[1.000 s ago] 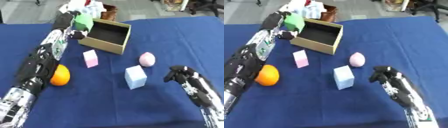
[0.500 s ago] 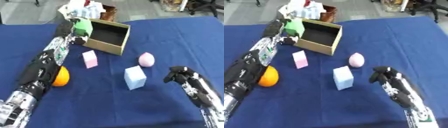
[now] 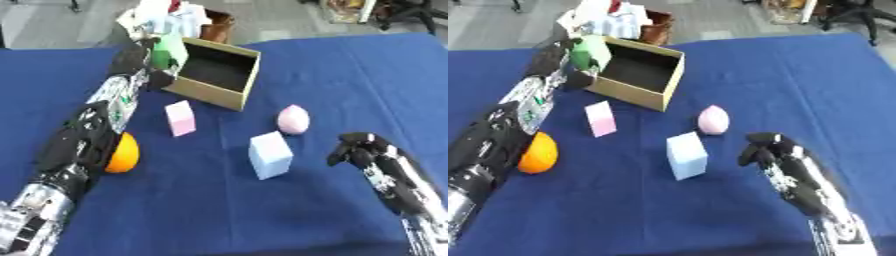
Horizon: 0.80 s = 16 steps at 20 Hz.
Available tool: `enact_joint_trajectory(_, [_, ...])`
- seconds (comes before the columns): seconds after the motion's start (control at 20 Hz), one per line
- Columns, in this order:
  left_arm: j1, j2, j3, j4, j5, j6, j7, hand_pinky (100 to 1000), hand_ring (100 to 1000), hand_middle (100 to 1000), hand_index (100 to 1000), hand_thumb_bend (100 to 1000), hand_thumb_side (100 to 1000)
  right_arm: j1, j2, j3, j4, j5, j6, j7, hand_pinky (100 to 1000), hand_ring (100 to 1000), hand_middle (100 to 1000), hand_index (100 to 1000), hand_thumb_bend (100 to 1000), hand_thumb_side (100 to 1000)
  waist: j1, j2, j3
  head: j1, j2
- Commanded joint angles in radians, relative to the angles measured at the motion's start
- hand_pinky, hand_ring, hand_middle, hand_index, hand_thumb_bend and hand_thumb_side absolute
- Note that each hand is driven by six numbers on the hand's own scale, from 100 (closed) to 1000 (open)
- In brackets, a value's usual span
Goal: Pick up objects on the table and place them in the box.
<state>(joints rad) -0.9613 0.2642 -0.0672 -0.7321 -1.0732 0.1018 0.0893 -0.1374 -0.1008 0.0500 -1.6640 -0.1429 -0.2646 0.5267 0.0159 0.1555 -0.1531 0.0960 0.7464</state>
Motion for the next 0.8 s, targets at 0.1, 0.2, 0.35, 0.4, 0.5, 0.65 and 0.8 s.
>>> enact_joint_trajectory(0.1, [-0.036,0.047,-0.01,-0.057,-0.061,-0.02,-0.016,855,831,879,996,474,824,-0.01,-0.002,-0.003,-0.007,-0.007,-0.001,0.001,616,610,558,760,100,474,-0.012,-0.009,0.002,-0.002,-0.002])
enact_joint_trajectory(0.2, [-0.037,0.062,-0.014,-0.083,-0.078,-0.038,-0.03,859,840,890,997,493,821,-0.01,-0.003,-0.004,-0.007,-0.007,-0.002,0.001,616,610,557,760,100,473,-0.012,-0.01,0.003,-0.004,-0.003])
enact_joint_trajectory(0.35, [-0.032,0.092,-0.02,-0.135,-0.081,-0.063,-0.062,862,845,897,999,494,810,-0.011,-0.005,-0.005,-0.006,-0.006,-0.003,0.0,616,610,557,760,100,472,-0.011,-0.01,0.007,-0.007,-0.002])
enact_joint_trajectory(0.4, [-0.028,0.101,-0.022,-0.157,-0.075,-0.072,-0.075,863,847,899,1000,488,810,-0.01,-0.006,-0.006,-0.006,-0.006,-0.003,-0.001,616,610,557,760,100,472,-0.01,-0.01,0.008,-0.009,-0.002])
enact_joint_trajectory(0.5, [-0.021,0.119,-0.03,-0.198,-0.056,-0.089,-0.103,864,850,903,1000,486,807,-0.01,-0.007,-0.007,-0.005,-0.004,-0.003,-0.002,616,610,557,760,100,472,-0.009,-0.01,0.012,-0.012,-0.003])
enact_joint_trajectory(0.65, [0.001,0.151,-0.05,-0.279,-0.02,-0.118,-0.152,862,850,899,999,486,786,-0.012,-0.007,-0.008,-0.006,-0.004,-0.003,-0.002,616,610,557,760,100,470,-0.009,-0.01,0.017,-0.018,-0.004])
enact_joint_trajectory(0.8, [0.037,0.19,-0.088,-0.386,0.026,-0.157,-0.21,857,852,894,992,507,784,-0.013,-0.009,-0.01,-0.006,-0.003,-0.004,-0.004,617,610,557,760,100,470,-0.008,-0.009,0.021,-0.02,-0.004])
